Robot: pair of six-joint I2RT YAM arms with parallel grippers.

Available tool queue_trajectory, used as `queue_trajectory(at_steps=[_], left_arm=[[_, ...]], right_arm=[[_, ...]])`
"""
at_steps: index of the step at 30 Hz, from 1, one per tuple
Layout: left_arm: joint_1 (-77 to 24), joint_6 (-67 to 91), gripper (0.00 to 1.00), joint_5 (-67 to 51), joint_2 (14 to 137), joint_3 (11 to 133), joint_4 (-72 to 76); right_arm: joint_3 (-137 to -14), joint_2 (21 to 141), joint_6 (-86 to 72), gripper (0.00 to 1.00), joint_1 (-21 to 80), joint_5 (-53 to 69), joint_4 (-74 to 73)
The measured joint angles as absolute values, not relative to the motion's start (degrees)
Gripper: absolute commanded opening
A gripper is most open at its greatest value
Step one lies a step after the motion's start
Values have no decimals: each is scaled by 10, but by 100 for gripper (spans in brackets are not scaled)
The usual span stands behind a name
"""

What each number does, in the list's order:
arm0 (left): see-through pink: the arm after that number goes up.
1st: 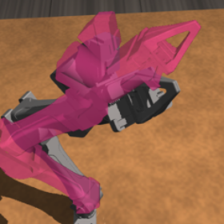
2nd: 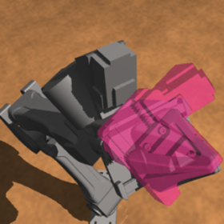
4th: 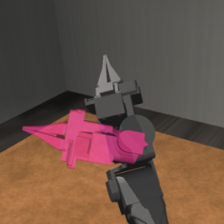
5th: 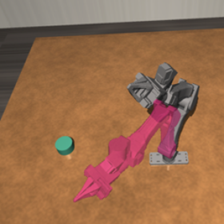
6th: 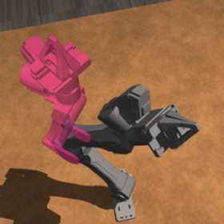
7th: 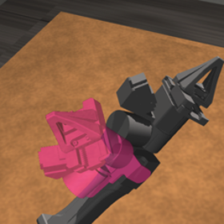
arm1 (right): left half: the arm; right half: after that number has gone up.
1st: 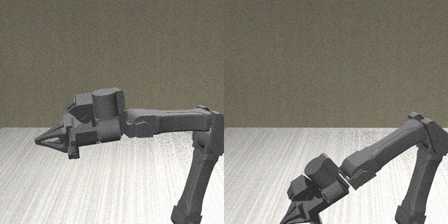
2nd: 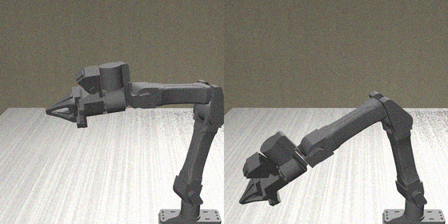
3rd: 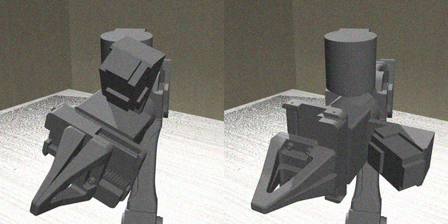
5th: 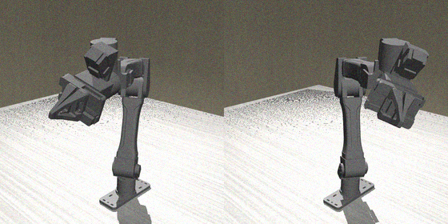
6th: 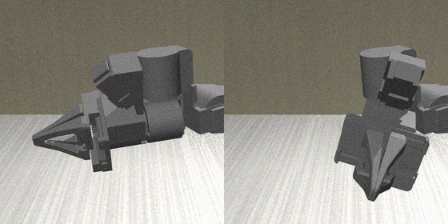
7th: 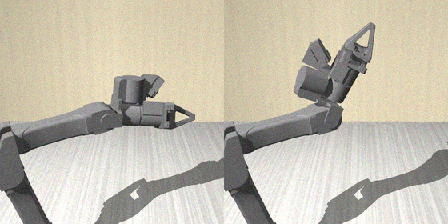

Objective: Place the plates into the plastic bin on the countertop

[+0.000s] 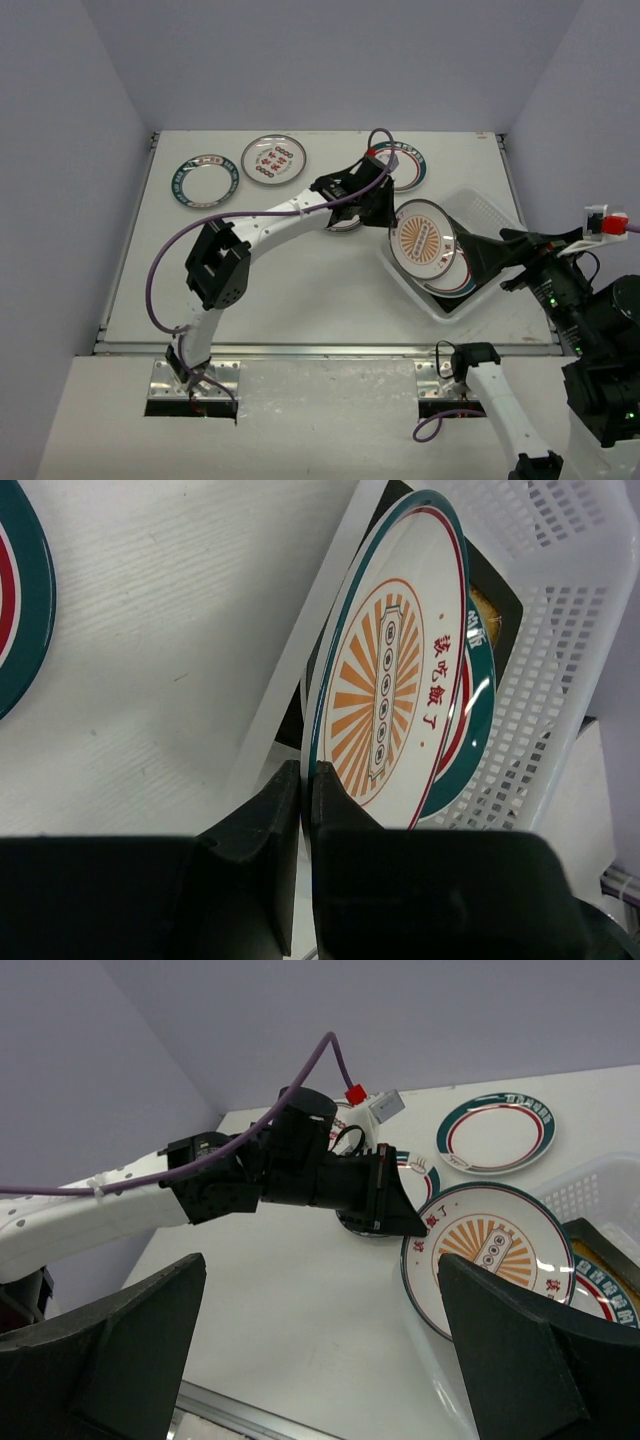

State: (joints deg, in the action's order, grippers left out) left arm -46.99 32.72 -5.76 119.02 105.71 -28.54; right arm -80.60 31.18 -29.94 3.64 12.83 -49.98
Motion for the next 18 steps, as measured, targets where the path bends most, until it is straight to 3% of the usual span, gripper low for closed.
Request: queue_trajectory(at_steps=[18], left_arm=[[-503, 311, 0, -14, 1357, 1273, -385]], right_arm=[[-786, 310, -297, 99, 36, 125, -507]])
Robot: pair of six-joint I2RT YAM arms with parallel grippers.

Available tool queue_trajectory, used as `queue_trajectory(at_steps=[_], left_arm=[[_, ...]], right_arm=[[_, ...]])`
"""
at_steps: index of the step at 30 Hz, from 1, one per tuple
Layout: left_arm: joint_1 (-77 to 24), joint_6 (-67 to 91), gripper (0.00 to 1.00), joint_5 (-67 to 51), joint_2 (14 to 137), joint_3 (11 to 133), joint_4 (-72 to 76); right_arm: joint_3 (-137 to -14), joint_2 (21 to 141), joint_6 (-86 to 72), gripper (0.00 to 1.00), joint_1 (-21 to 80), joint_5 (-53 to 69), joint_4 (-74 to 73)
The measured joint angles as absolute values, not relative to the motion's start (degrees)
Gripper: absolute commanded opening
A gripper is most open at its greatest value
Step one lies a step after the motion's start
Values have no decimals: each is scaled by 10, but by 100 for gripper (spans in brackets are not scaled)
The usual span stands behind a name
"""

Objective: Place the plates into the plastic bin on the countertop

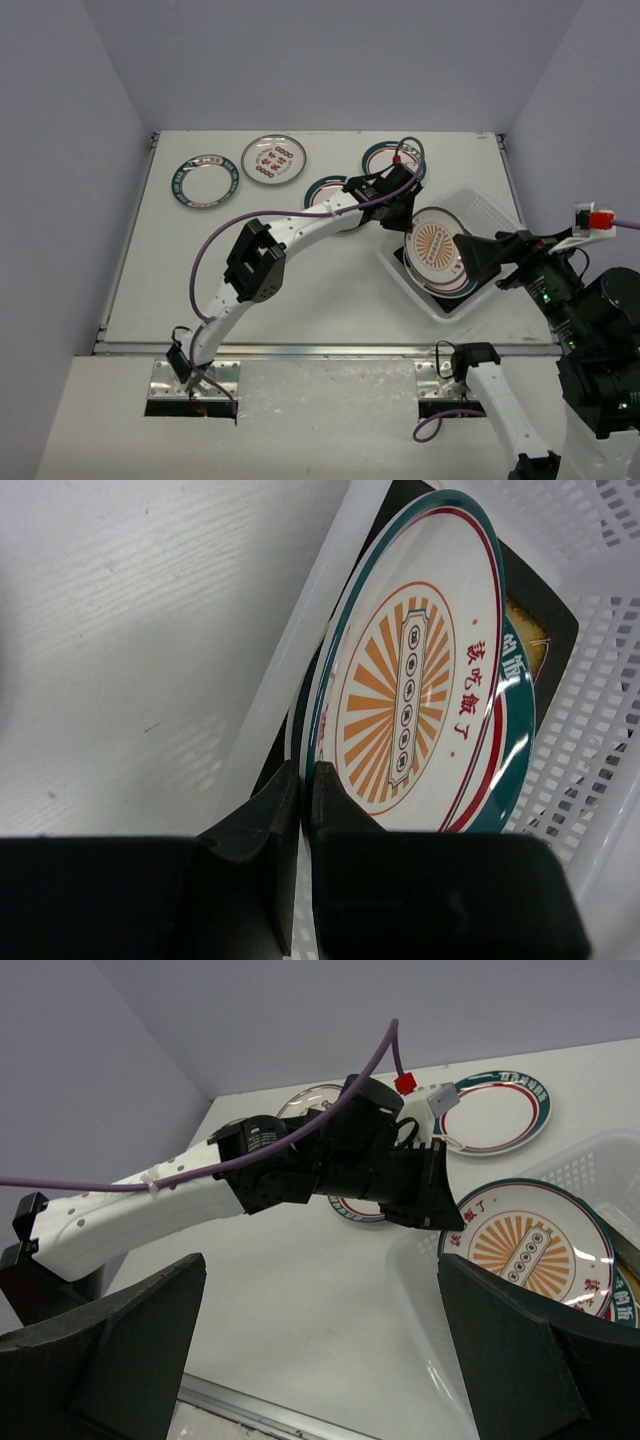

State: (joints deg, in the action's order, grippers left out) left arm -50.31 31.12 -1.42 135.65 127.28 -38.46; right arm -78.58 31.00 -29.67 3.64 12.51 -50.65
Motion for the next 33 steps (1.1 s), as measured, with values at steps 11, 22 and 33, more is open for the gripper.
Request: queue_trajectory(at_steps=[11, 22, 33], left_arm=[[-502, 322, 0, -26, 1412, 1327, -369], [-501, 344, 0, -77, 1443, 1334, -329], [-501, 352, 0, -125, 1428, 1295, -285]], right_arm=[[-785, 304, -295, 99, 36, 126, -506], [-784, 304, -289, 99, 36, 126, -506], [-765, 304, -289, 99, 36, 136, -498]])
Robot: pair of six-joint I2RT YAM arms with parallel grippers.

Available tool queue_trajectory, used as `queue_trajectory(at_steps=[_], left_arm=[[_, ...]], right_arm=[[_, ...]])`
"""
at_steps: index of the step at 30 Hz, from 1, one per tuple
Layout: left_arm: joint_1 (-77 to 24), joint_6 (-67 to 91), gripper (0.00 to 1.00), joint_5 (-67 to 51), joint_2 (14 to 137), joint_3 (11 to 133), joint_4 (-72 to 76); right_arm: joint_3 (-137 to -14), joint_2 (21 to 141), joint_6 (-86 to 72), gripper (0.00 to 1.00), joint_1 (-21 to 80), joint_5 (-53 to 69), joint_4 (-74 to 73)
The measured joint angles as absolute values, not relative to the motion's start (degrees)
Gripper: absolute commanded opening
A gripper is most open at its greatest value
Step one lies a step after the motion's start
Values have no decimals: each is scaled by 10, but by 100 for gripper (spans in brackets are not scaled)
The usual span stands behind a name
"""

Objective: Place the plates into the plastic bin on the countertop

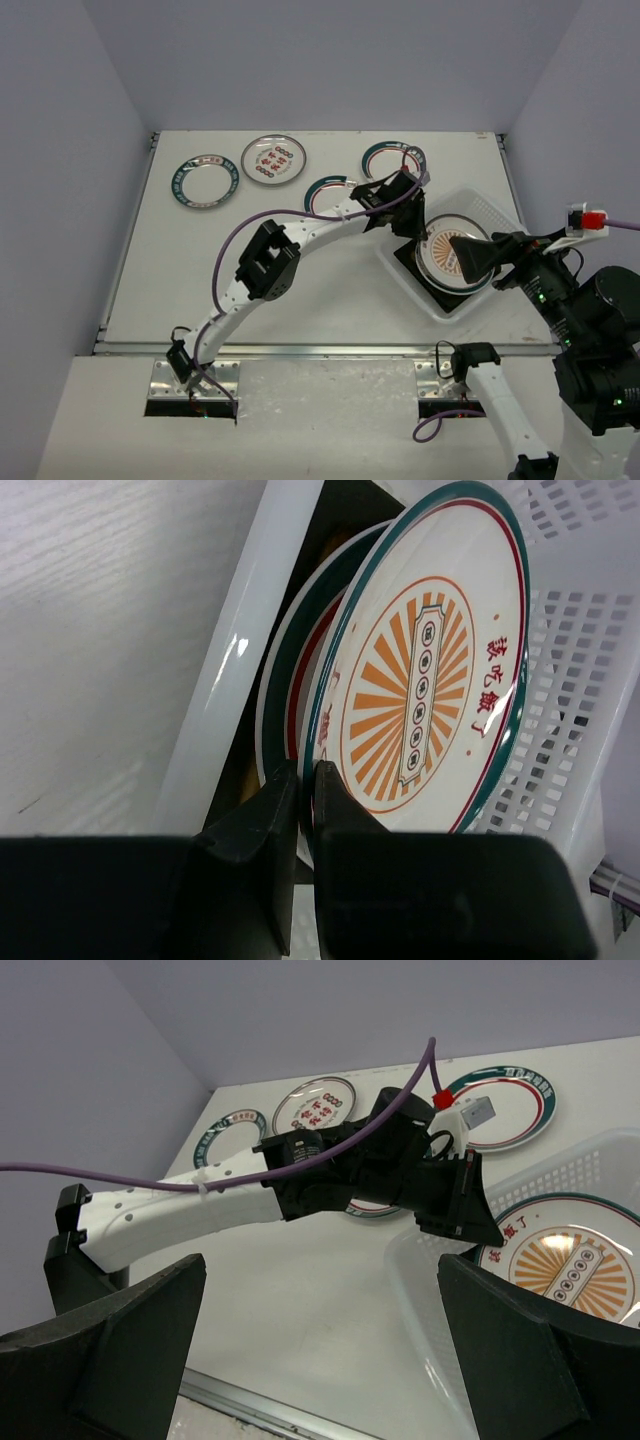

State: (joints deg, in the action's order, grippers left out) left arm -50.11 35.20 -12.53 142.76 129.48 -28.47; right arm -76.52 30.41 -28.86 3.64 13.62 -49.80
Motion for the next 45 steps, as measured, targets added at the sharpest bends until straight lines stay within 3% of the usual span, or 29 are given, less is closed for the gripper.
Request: queue_trajectory(at_steps=[8, 22, 26, 29, 31, 32, 33, 34, 45], left_arm=[[-487, 347, 0, -141, 1355, 1214, -273], [-477, 413, 0, -263, 1354, 1116, -133], [-476, 429, 19, -271, 1360, 1116, -111], [-476, 439, 55, -275, 1367, 1117, -102], [-476, 446, 72, -279, 1369, 1125, -94], [-477, 446, 75, -279, 1369, 1133, -90], [-480, 445, 91, -277, 1367, 1138, -87], [-482, 442, 100, -271, 1367, 1143, -89], [-488, 365, 100, -137, 1328, 1190, -209]], right_arm=[[-756, 304, -289, 99, 36, 140, -495], [-751, 304, -289, 99, 36, 148, -494], [-751, 304, -289, 99, 36, 150, -494], [-750, 303, -289, 99, 36, 151, -494], [-749, 303, -288, 99, 36, 152, -494], [-748, 303, -288, 99, 36, 152, -494], [-747, 303, -288, 99, 36, 153, -494], [-746, 303, -288, 99, 36, 153, -494], [-732, 302, -287, 99, 36, 167, -489]])
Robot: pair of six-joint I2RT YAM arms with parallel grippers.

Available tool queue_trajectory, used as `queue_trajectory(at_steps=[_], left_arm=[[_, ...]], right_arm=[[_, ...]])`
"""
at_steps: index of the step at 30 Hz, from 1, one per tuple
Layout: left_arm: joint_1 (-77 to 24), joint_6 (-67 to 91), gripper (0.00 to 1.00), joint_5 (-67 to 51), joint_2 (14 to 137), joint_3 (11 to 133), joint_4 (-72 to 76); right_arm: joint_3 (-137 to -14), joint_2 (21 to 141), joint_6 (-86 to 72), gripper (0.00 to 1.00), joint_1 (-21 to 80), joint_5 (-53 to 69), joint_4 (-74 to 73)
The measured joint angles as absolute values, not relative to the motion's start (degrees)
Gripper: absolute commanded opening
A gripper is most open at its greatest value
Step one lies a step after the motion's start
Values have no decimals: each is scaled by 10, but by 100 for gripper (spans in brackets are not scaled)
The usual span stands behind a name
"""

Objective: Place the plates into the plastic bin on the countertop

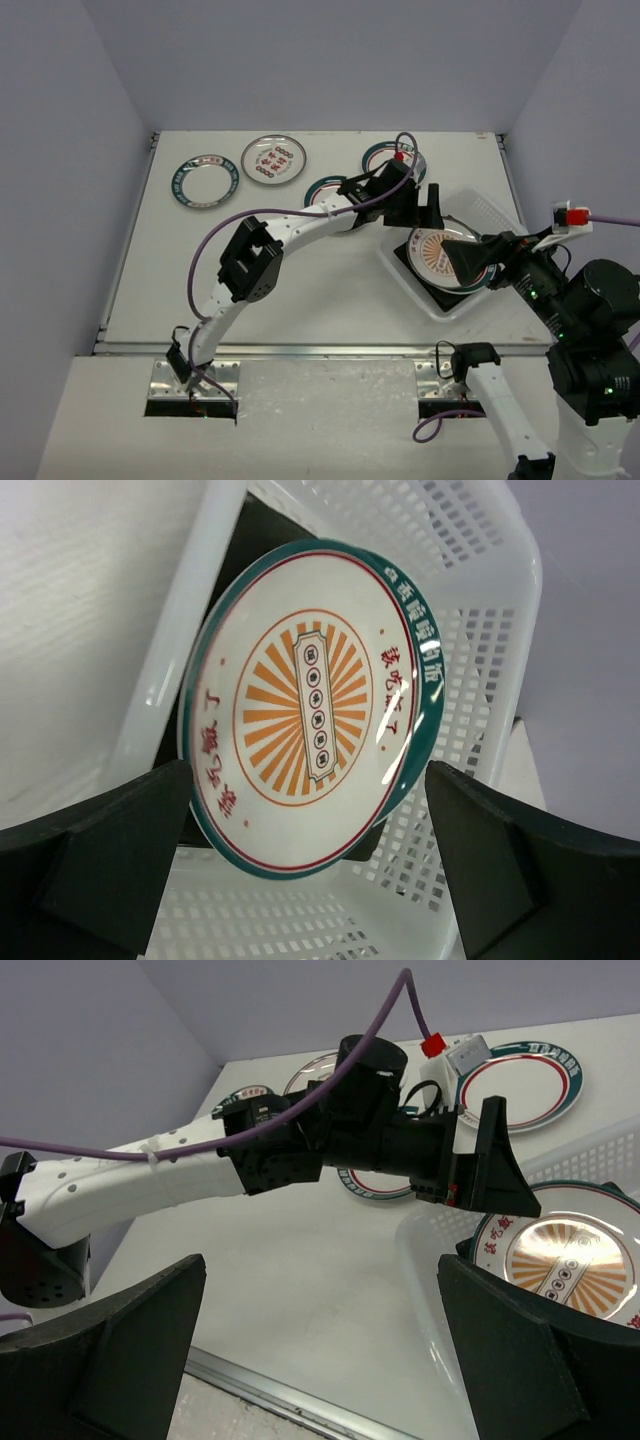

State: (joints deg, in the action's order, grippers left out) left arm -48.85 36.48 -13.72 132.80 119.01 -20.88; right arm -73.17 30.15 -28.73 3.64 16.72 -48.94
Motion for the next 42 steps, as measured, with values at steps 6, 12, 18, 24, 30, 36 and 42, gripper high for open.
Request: queue_trajectory(at_steps=[6, 12, 18, 24, 30, 36, 42], left_arm=[[-457, 341, 100, -95, 1258, 1157, -230], [-432, 329, 100, -81, 1248, 1143, -236], [-408, 372, 100, 1, 1119, 881, -193], [-258, 462, 100, 73, 937, 604, -81], [-194, 546, 100, 81, 892, 486, 60], [-185, 586, 99, 2, 1027, 485, 188], [-180, 606, 77, -43, 1119, 557, 233]], right_arm=[[-731, 301, -287, 99, 36, 170, -485], [-726, 302, -289, 99, 36, 172, -481], [-717, 301, -286, 99, 36, 171, -480], [-659, 300, -287, 99, 36, 221, -449], [-609, 301, -298, 99, 36, 274, -428], [-607, 289, -297, 99, 36, 295, -416], [-598, 281, -295, 99, 37, 304, -409]])
